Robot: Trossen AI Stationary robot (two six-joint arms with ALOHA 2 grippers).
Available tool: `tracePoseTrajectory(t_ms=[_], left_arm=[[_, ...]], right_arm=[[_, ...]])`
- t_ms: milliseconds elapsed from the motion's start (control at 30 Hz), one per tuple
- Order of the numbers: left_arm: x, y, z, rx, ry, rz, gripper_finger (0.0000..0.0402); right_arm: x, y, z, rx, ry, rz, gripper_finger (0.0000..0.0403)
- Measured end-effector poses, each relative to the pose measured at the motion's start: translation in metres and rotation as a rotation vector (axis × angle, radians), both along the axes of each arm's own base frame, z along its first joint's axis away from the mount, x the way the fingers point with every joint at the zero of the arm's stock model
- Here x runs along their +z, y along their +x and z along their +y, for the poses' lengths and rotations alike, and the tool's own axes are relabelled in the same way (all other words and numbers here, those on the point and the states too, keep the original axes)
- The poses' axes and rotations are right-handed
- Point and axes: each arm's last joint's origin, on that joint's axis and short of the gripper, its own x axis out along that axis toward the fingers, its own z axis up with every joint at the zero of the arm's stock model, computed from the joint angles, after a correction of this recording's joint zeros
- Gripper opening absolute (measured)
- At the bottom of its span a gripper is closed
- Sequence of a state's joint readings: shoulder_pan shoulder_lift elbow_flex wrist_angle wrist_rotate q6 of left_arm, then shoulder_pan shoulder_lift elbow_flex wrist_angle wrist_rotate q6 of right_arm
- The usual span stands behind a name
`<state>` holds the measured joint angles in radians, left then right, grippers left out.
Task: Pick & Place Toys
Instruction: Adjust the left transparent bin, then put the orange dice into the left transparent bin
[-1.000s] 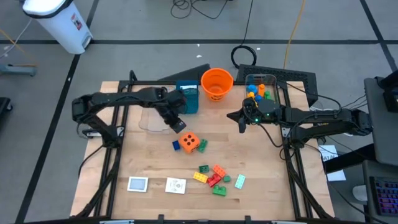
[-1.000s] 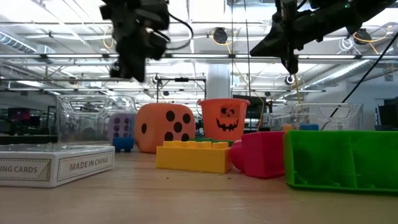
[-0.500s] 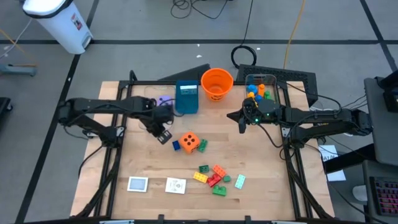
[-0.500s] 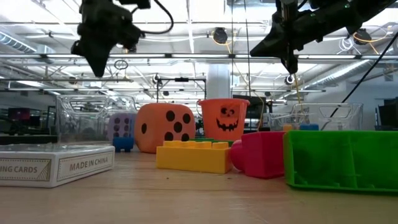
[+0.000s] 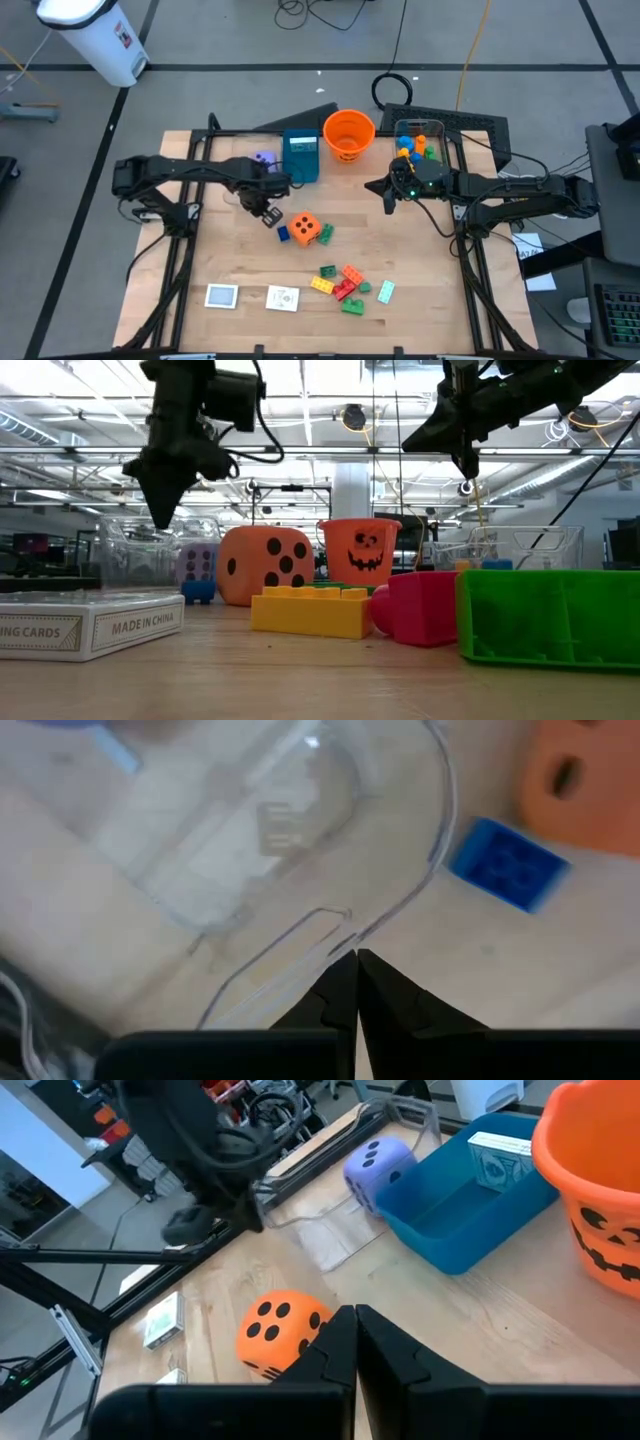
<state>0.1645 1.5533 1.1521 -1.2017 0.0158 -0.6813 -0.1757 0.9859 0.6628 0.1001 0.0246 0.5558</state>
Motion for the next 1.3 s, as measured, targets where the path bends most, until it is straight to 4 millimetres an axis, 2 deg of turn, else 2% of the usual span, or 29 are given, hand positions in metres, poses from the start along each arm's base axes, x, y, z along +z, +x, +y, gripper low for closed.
tracePoseTrajectory(t_ms=[233,400,533,700,900,1033,1167,1300], left_arm=[[-0.01,0.001,0.027,0.042,0.11,0.051,0.0011],[-0.011,0.001,0.039,0.044,0.125,0.033,0.001],[-0.004,-0.005,0.047,0.091,0.204,0.035,0.0021],[0.019,-0.005,0.05,0.102,0.237,-0.047,0.0005],[0.057,-0.004,0.037,0.042,0.207,-0.21,0.0028],[0.077,-0.005,0.03,0.008,0.204,-0.281,0.0028],[0.097,-0.002,0.016,-0.127,0.163,-0.369,0.0014],[0.108,0.004,-0.004,-0.294,0.16,-0.423,0.0005]], right_arm=[[0.0,0.0,0.0,-0.003,0.007,-0.001,0.0],[0.0,0.0,0.0,-0.003,0.011,-0.002,0.0],[0.0,0.0,0.0,-0.003,0.01,-0.002,0.0],[0.0,0.0,0.0,-0.003,0.009,-0.002,0.0],[0.0,0.0,0.0,-0.002,0.006,-0.001,0.0],[0.0,0.0,0.0,-0.001,0.004,-0.001,0.0],[0.0,0.0,0.0,0.001,-0.001,0.0,0.0],[0.0,0.0,0.0,0.001,-0.003,0.001,0.0]])
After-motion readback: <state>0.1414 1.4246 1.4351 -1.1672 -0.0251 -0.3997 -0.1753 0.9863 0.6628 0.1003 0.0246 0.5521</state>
